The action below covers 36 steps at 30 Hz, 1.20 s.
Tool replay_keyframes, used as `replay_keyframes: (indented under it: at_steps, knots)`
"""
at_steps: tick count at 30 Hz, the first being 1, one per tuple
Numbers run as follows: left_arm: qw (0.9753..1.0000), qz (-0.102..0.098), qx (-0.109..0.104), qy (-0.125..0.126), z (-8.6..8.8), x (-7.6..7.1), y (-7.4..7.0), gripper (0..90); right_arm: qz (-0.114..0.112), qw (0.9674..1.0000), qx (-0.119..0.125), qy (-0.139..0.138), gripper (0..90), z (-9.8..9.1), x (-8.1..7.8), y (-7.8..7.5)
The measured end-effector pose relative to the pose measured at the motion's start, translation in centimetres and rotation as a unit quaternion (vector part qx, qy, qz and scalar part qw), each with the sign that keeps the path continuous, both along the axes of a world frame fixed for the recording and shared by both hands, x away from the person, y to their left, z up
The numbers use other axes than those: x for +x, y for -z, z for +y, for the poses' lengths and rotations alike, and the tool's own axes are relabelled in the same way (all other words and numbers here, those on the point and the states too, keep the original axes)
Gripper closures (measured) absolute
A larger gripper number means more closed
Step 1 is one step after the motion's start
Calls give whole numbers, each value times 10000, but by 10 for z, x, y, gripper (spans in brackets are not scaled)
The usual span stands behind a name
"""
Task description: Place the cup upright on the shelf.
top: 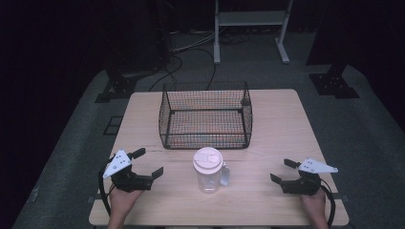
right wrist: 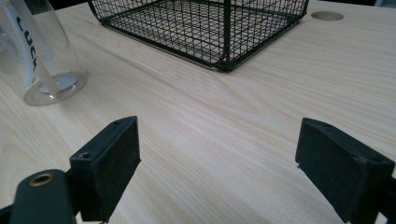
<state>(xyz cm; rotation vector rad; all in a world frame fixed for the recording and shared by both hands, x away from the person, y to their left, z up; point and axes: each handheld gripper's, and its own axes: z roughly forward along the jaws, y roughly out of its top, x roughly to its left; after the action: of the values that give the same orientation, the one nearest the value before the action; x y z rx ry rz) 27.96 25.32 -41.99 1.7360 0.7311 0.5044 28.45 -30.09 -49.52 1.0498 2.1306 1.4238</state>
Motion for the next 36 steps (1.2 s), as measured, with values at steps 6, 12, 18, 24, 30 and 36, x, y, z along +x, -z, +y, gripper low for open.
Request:
replay_keyframes:
  at_steps: [6, 12, 18, 24, 30, 36]
  knots:
    - [9999, -19, -22, 120, -4, 0, -5, 0, 0, 10000, 3, -9, 129, 0, 0, 0]
    - [9996, -91, -35, 283, -10, -1, -12, 0, -11, 10000, -4, -12, 129, 0, 0, 0]
    - [9989, -120, 50, 459, -18, -3, -21, 0, -9, 10000, -1, -17, 128, 0, 0, 0]
    - [9971, -153, 66, 742, -28, -4, -30, 0, -12, 10000, 7, -23, 128, -1, 0, 0]
    - [9949, -107, 159, 989, -37, -3, -34, 0, -29, 10000, 24, -33, 129, -1, 0, 0]
    - [9907, 29, 275, 1330, -48, 1, -37, 0, -35, 10000, 32, -42, 128, -1, 0, 0]
